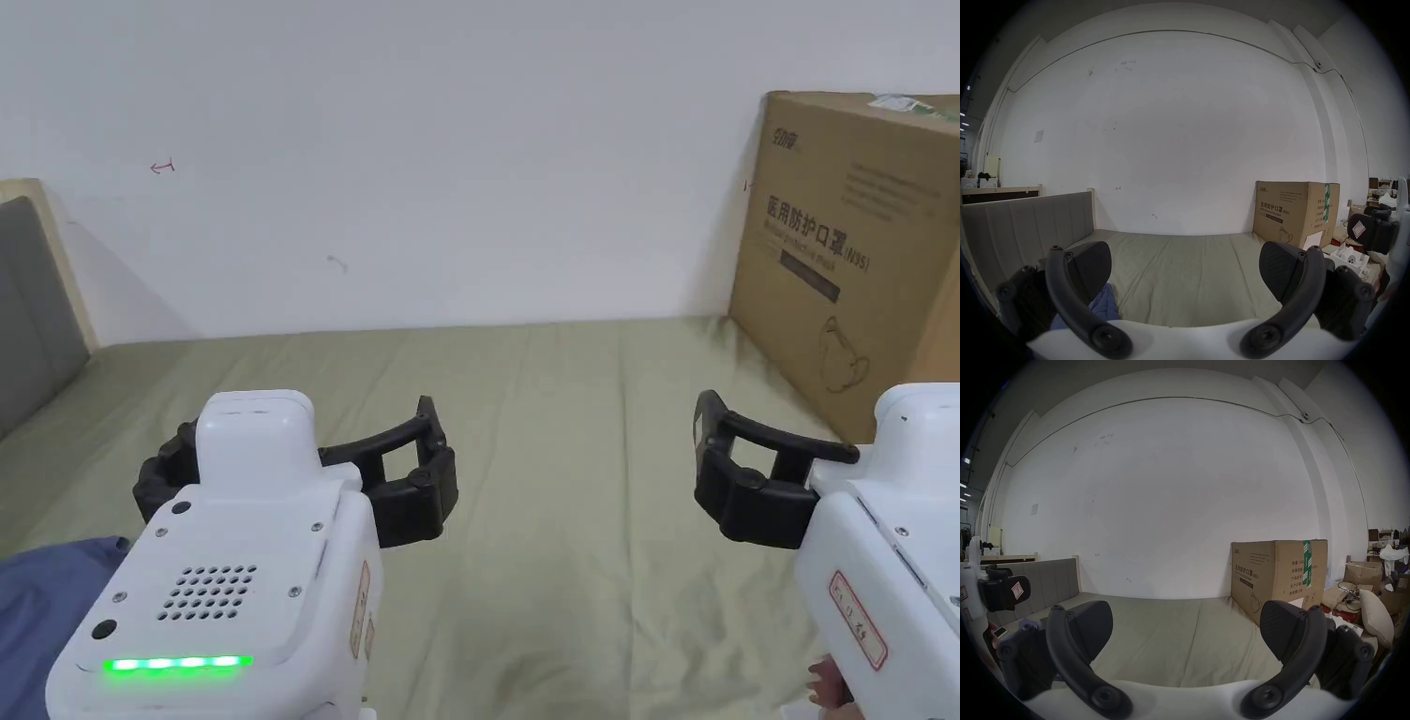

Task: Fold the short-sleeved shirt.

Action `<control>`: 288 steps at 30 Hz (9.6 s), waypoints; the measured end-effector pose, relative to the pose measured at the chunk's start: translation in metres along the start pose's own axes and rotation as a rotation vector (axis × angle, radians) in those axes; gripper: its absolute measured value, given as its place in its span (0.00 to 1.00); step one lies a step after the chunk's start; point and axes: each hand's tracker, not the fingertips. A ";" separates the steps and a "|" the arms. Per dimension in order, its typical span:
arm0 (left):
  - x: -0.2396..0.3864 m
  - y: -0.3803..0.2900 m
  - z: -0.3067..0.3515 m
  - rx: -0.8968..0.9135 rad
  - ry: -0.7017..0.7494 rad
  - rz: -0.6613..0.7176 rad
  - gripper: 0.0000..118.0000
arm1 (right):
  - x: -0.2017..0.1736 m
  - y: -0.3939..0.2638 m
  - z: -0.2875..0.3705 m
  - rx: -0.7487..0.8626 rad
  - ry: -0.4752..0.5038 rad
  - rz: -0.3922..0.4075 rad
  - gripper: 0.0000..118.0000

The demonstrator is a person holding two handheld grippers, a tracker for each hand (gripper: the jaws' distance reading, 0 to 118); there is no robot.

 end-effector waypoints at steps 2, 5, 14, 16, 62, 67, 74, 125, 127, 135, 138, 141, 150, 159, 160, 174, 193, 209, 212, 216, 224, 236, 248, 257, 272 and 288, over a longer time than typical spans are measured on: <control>0.000 0.000 -0.001 -0.002 0.003 -0.002 1.00 | -0.001 0.000 -0.001 -0.002 0.002 0.003 1.00; -0.001 -0.001 -0.001 -0.006 0.005 -0.009 1.00 | -0.001 -0.001 -0.001 -0.006 0.004 0.004 1.00; 0.008 -0.002 -0.005 0.019 0.057 -0.141 1.00 | -0.002 -0.004 -0.010 -0.059 -0.071 0.015 1.00; 0.029 -0.006 -0.009 0.058 0.135 -0.450 1.00 | 0.013 -0.014 -0.024 -0.161 -0.082 -0.148 1.00; -0.002 -0.014 -0.009 -0.047 0.033 -0.104 1.00 | 0.000 -0.014 -0.010 -0.050 -0.015 0.050 1.00; -0.007 -0.012 -0.014 -0.088 0.043 -0.070 1.00 | 0.000 -0.012 -0.006 -0.033 -0.080 0.064 1.00; -0.017 -0.013 -0.014 -0.101 0.033 -0.025 1.00 | 0.010 -0.005 -0.009 -0.037 -0.014 -0.022 1.00; -0.222 -0.016 0.053 -0.368 0.422 -0.034 0.01 | -0.165 -0.033 -0.064 -0.302 0.424 -0.111 0.00; -0.249 -0.028 0.016 -0.581 0.359 0.027 0.01 | -0.155 -0.030 -0.061 -0.308 0.423 -0.106 0.00; -0.347 -0.153 -0.100 -1.075 0.177 0.443 0.60 | -0.123 -0.039 -0.066 -0.385 0.409 -0.041 0.00; -0.347 -0.185 -0.123 -1.093 0.237 0.258 0.85 | -0.109 -0.043 -0.069 -0.421 0.401 -0.072 0.00; -0.340 -0.213 -0.146 -1.151 0.211 0.150 0.86 | -0.101 -0.048 -0.074 -0.457 0.378 -0.069 0.00; -0.327 -0.282 -0.159 -1.201 0.253 0.112 1.00 | -0.102 -0.072 -0.086 -0.547 0.364 -0.036 0.00; -0.341 -0.217 -0.104 -0.978 0.229 0.117 0.01 | -0.106 -0.071 -0.082 -0.567 0.426 -0.071 0.00; -0.346 -0.202 -0.096 -0.911 0.237 0.114 0.01 | -0.105 -0.069 -0.081 -0.564 0.429 -0.080 0.00; -0.181 0.077 -0.032 -0.229 -0.044 -0.151 0.01 | -0.052 -0.030 -0.043 -0.411 0.346 -0.198 0.00; 0.110 -0.180 -0.182 -1.384 -0.485 0.065 0.01 | 0.083 -0.035 0.012 -0.407 0.023 -0.211 0.00; 0.022 -0.059 -0.117 -0.682 -0.345 0.152 0.81 | 0.072 -0.052 -0.002 -0.442 0.044 -0.221 0.00; -0.001 -0.033 -0.060 -0.418 -0.302 0.089 0.76 | 0.064 -0.041 0.004 -0.345 0.057 -0.210 0.00; -0.014 -0.037 -0.002 -0.218 -0.145 -0.007 0.14 | 0.050 -0.042 0.016 -0.214 0.029 -0.152 0.00; -0.024 -0.055 0.029 -0.139 0.008 0.080 0.00 | 0.033 -0.048 0.015 -0.121 -0.103 -0.137 0.00; -0.047 -0.045 -0.111 -0.621 -0.121 0.216 0.00 | 0.048 -0.057 -0.009 -0.246 -0.074 -0.198 0.00; -0.065 -0.218 -0.307 -1.263 -0.129 0.300 0.97 | 0.058 -0.095 -0.047 -0.467 0.027 -0.125 0.00; -0.016 -0.280 -0.292 -1.277 -0.152 -0.114 1.00 | 0.085 -0.120 -0.060 -0.562 -0.040 -0.189 0.01; -0.068 -0.172 -0.170 -0.950 -0.243 0.118 0.02 | 0.088 -0.186 -0.205 -1.049 0.104 -0.285 0.77; -0.091 -0.168 -0.142 -1.028 -0.200 0.146 0.02 | 0.055 -0.214 -0.214 -1.188 0.173 -0.053 0.03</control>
